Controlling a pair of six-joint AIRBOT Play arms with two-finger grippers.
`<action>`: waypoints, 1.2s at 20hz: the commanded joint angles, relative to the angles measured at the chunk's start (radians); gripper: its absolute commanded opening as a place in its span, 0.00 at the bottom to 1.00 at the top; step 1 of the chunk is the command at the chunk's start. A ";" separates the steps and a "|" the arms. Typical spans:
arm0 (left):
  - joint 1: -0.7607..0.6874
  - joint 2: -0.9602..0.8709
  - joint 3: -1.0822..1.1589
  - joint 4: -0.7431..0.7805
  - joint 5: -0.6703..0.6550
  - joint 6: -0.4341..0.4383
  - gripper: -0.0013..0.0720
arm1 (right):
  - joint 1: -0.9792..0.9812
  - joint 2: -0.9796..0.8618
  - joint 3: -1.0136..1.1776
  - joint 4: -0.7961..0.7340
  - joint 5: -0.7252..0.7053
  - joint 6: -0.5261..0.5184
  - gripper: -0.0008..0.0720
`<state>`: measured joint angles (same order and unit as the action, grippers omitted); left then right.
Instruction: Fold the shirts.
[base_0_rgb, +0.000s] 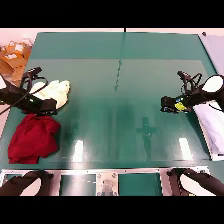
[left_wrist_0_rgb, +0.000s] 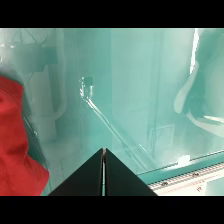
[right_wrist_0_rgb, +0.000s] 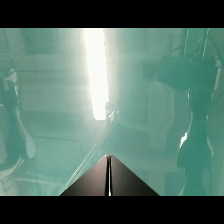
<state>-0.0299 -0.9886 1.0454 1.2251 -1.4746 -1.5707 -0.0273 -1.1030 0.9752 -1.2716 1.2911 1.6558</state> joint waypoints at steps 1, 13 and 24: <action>0.000 0.000 0.000 0.000 0.000 0.000 0.05 | 0.001 0.001 0.000 0.000 0.000 0.000 0.03; 0.000 0.000 0.000 0.000 0.000 0.000 0.05 | 0.001 0.001 0.000 0.000 -0.009 0.000 0.03; 0.001 -0.003 -0.001 0.079 0.383 0.001 0.05 | 0.001 0.000 -0.001 0.000 -0.054 0.000 0.03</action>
<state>-0.0299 -0.9894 1.0451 1.2457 -1.1999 -1.5707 -0.0277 -1.1030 0.9749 -1.2713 1.2461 1.6562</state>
